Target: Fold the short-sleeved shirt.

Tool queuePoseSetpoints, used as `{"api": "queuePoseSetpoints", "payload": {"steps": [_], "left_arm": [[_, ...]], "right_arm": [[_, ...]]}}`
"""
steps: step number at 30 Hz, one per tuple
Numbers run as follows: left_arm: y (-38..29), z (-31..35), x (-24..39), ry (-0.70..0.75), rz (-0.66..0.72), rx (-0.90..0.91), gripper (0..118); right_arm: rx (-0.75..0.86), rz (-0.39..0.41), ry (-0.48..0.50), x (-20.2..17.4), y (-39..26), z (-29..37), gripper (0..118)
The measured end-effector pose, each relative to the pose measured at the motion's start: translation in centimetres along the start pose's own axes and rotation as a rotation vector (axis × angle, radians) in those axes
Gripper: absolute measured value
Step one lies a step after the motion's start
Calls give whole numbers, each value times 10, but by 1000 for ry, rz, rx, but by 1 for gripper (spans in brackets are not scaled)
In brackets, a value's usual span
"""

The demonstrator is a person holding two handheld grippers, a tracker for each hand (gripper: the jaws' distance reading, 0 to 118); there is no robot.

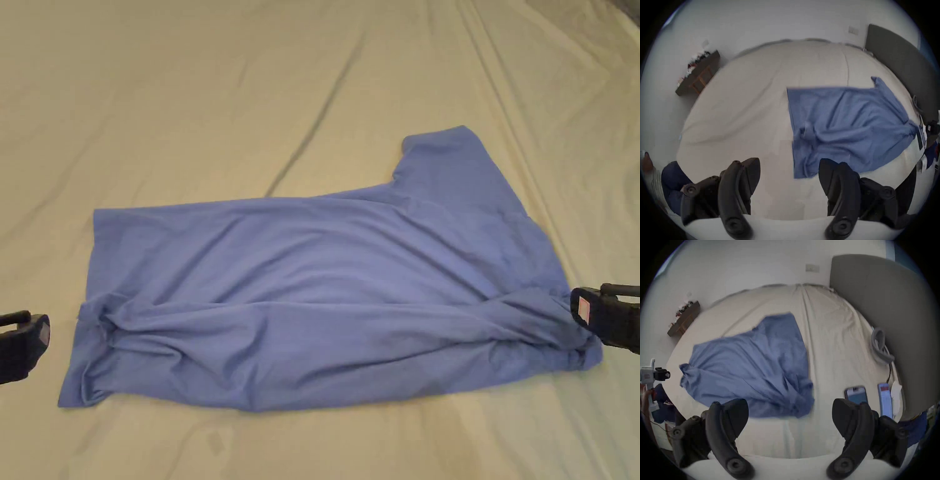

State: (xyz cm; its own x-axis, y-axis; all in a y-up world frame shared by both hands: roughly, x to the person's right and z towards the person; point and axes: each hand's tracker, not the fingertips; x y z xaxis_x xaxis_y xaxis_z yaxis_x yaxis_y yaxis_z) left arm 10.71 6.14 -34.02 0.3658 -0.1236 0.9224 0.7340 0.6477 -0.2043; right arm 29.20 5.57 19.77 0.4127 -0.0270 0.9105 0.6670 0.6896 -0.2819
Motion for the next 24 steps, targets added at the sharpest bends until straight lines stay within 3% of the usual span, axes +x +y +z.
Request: {"api": "queuePoseSetpoints", "payload": {"steps": [2,3,4,5,6,7,12,17,20,21,23,24], "left_arm": [[20,19,3,-4,18,116,86],[29,26,4,-24,35,168,86],[36,32,5,-43,49,223,85],[44,36,8,-57,40,272,75],[52,37,11,-60,35,262,23],[59,34,17,-60,59,250,0],[87,-1,32,-72,-24,231,0],[116,-103,34,-41,-68,18,0],[121,-173,32,-79,-13,-129,0],[120,-198,31,-87,-2,-184,20],[113,-231,29,-52,1,-228,73],[111,-246,28,-32,4,-248,85]], "right_arm": [[56,29,29,-16,18,6,109],[81,42,62,-22,26,6,98],[101,52,89,-28,32,5,66],[116,54,104,-36,39,-3,11],[163,61,74,-40,42,-4,2],[143,99,104,-46,49,-8,2],[157,110,155,-62,69,-24,2],[153,88,171,-64,81,-43,2],[122,88,166,-63,89,-60,2],[106,90,167,-64,89,-67,2],[82,96,164,-65,92,-80,2],[67,99,163,-65,93,-87,2]]}}
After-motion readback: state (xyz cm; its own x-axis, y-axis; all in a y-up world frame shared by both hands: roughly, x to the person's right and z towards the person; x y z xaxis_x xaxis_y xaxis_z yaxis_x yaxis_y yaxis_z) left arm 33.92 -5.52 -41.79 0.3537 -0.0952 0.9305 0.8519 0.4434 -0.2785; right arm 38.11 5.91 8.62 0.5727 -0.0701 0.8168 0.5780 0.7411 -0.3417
